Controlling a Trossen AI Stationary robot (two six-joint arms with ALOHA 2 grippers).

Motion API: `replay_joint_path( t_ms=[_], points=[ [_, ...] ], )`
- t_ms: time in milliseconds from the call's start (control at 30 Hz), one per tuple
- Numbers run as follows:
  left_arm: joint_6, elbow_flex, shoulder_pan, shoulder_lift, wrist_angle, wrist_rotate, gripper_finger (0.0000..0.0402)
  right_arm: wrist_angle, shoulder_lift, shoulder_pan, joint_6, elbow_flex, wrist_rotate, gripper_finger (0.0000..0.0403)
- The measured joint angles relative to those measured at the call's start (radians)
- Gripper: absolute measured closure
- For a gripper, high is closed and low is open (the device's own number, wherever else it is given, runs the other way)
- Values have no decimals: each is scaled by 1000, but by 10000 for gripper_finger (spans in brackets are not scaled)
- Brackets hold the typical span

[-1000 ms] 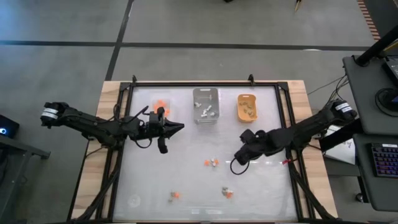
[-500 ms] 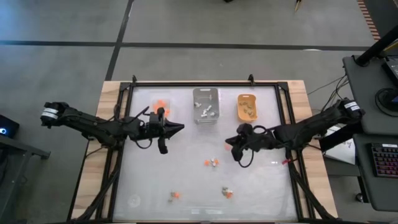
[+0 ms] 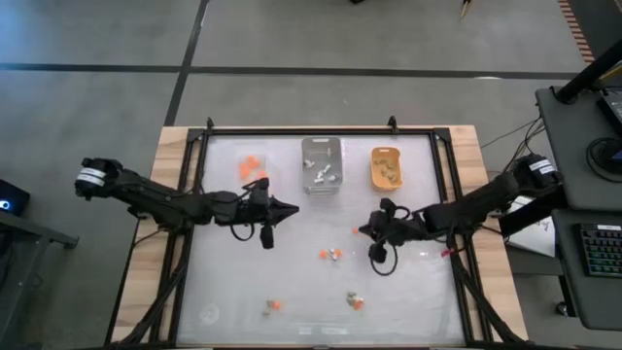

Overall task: Sort Halloween decoration
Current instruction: Put the orange spider toy into the transparent white bin

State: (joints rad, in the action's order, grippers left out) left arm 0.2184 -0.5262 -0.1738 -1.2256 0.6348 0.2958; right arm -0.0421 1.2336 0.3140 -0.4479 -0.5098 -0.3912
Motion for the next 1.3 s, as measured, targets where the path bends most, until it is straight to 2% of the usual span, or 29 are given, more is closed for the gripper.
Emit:
replay_joint_path(
  t_ms=[167, 267, 367, 500, 667, 867, 1000, 1133, 1300],
  points=[
    [0, -1, -2, -45, 89, 0, 402, -353, 38, 1, 215, 144, 1, 394],
    [0, -1, -2, -46, 91, 0, 402, -451, 41, -4, 268, 209, -19, 394],
    [0, -1, -2, -39, 91, 0, 402, -473, 44, -9, 222, 241, -59, 393],
    [0, -1, -2, -38, 111, 8, 402, -475, 55, -9, 220, 248, -56, 371],
    [-10, -1, -1, -39, 137, 10, 402, -475, 116, -9, 208, 212, -54, 307],
    [-9, -2, -1, -38, 152, 11, 402, -472, 259, -9, 206, 153, -52, 221],
    [-4, -2, -1, -38, 155, 11, 402, -475, 320, -12, 198, 129, -56, 186],
    [-2, -2, -1, -38, 157, 11, 402, -491, 360, -18, 159, 129, -58, 176],
    [0, -2, -1, -38, 159, 11, 402, -492, 371, -20, 147, 134, -48, 202]
  ],
)
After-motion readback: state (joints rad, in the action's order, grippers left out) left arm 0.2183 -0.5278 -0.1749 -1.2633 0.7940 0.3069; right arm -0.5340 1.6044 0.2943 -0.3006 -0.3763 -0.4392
